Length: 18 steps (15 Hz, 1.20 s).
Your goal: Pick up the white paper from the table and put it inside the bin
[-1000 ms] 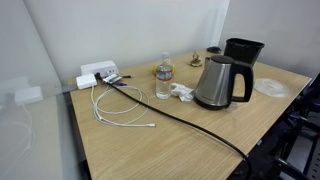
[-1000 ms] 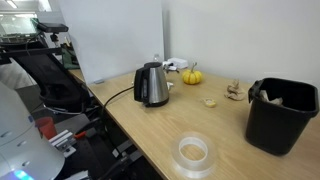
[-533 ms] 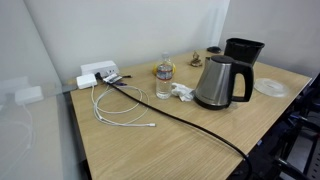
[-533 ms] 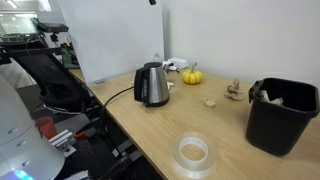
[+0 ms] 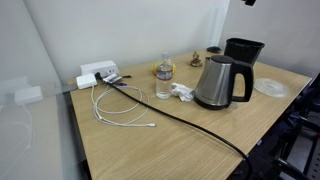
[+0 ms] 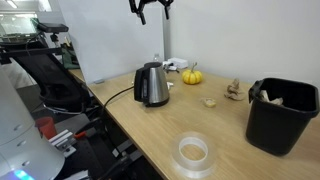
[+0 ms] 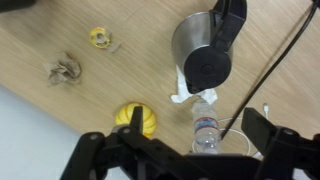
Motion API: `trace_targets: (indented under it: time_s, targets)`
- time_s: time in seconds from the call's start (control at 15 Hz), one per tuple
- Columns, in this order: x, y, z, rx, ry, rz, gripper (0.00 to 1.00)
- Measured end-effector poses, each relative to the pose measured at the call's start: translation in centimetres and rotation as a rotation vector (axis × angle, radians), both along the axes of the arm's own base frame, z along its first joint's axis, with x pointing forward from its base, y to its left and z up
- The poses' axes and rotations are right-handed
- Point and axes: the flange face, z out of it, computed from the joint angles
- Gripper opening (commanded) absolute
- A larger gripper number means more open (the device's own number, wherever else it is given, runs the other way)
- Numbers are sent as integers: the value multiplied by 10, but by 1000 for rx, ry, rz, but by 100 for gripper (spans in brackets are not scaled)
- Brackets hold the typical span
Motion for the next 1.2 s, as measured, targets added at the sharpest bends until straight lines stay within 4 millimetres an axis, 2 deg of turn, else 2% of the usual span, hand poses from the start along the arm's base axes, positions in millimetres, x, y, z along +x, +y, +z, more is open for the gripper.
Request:
trace_targets:
  time_s: [0.33, 0.87, 1.0, 1.2]
  targets:
    - [12, 32, -37, 69, 77, 120, 100]
    - [11, 31, -32, 69, 67, 118, 100]
    - [13, 39, -31, 64, 54, 127, 100]
    - [23, 61, -37, 52, -4, 165, 100]
